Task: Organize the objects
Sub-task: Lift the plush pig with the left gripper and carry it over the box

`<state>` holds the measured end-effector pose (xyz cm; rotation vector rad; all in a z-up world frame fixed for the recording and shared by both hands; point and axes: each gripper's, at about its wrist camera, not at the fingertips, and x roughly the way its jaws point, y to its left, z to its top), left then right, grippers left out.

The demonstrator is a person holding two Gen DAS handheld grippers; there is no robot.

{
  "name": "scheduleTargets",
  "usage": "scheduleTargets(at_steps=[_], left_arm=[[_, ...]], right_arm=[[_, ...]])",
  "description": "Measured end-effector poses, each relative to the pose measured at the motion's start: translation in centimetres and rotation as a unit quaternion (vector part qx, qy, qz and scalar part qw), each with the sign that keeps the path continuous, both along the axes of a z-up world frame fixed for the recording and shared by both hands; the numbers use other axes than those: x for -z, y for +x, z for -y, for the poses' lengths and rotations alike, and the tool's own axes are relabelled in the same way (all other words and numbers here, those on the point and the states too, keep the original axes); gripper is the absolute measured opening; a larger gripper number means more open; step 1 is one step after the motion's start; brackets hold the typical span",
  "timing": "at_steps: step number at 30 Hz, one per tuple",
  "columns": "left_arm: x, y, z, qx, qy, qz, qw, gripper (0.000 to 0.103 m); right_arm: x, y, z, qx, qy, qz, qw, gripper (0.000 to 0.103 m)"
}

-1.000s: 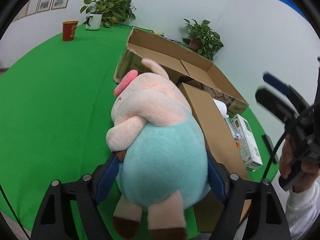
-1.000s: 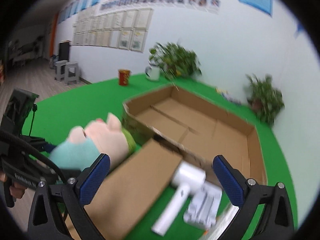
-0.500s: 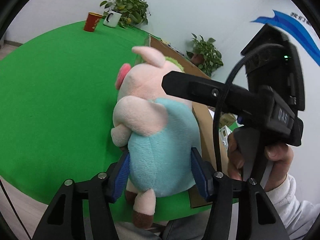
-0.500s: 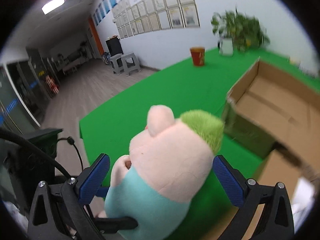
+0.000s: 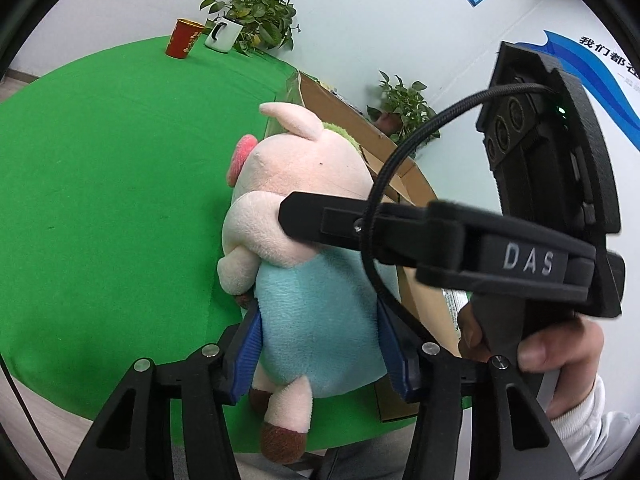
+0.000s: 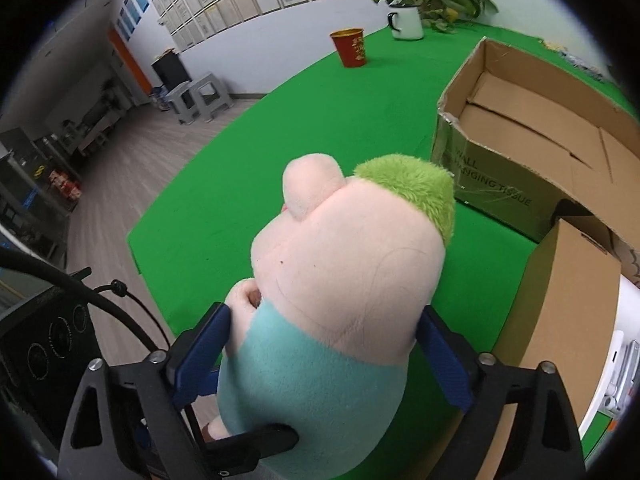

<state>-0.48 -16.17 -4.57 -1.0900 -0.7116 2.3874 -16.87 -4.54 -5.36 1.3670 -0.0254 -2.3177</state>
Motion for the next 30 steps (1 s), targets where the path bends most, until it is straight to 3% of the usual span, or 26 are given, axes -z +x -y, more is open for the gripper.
scheduleTargets(at_steps=[7, 13, 19, 30], left_arm=[[-0.6, 1.0, -0.7, -0.002, -0.021, -0.009, 0.9997, 0.046], [-3.3, 1.4, -2.6, 0.001, -0.052, -0.036, 0.9980, 0.045], [-8.9, 0.5, -5.7, 0.019, -0.078, -0.094, 0.9923, 0.044], [-21.7, -5.9, -12.1, 0.059, -0.111, -0.208, 0.9700, 0.044]], right_arm=[[-0.6, 1.0, 0.7, -0.001, 0.017, -0.042, 0.999, 0.074], [-2.0, 2.1, -0.7, 0.013, -0.012, -0.063, 0.998, 0.067], [-6.1, 3.2, -3.0, 0.044, -0.044, -0.123, 0.990, 0.065], [-17.0, 2.3, -8.5, 0.101, -0.066, -0.246, 0.962, 0.065]])
